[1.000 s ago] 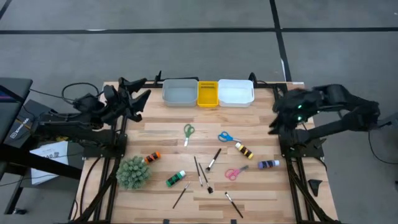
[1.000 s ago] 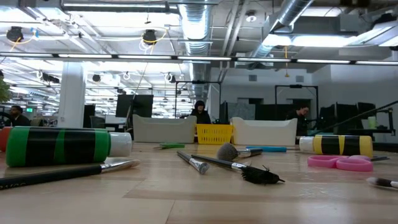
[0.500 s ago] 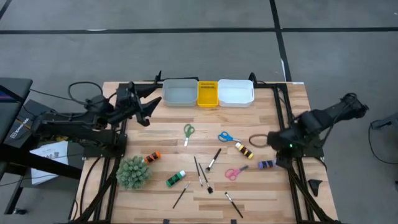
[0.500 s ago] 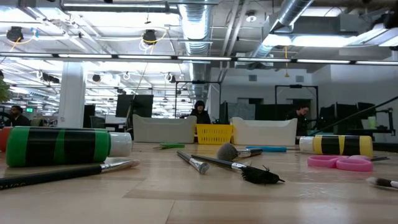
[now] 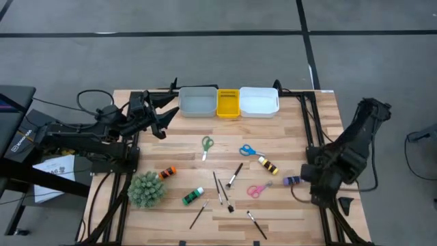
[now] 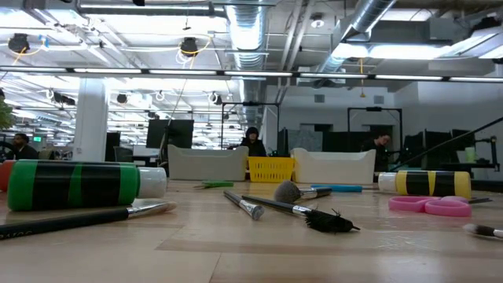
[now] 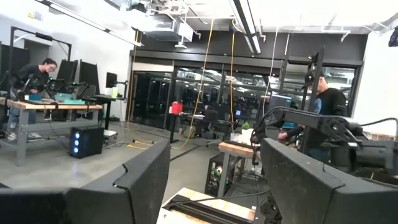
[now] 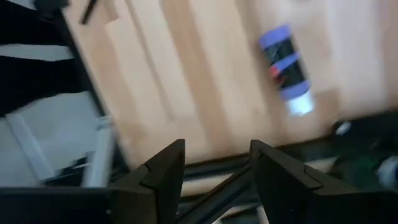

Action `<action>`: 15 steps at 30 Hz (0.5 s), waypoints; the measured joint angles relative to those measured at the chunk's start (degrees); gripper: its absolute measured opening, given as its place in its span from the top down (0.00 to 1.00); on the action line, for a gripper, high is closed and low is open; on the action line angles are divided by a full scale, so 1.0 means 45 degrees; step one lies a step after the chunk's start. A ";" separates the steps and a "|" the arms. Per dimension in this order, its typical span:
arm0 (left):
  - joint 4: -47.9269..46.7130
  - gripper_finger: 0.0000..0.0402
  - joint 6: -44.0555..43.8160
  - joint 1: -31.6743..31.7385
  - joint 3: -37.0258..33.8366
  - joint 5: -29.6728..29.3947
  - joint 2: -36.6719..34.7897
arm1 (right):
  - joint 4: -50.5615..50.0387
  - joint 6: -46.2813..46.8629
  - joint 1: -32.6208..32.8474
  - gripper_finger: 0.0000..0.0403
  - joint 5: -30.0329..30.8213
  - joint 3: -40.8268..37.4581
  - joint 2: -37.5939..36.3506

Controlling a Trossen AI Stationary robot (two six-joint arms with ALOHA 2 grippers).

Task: Pick & Place Paint Supplies
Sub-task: Put the purple paint bottle into the yellow bin

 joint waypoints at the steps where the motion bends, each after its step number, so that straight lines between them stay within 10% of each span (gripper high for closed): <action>1: 0.0001 0.40 0.0000 0.0000 0.0000 0.0000 0.0025 | -0.0029 -0.0168 0.0248 0.56 0.0390 0.0000 0.0216; 15: 0.0034 0.39 0.0000 0.0000 0.0009 -0.0015 0.0389 | -0.1231 -0.0310 0.1121 0.57 0.2487 -0.0022 0.4016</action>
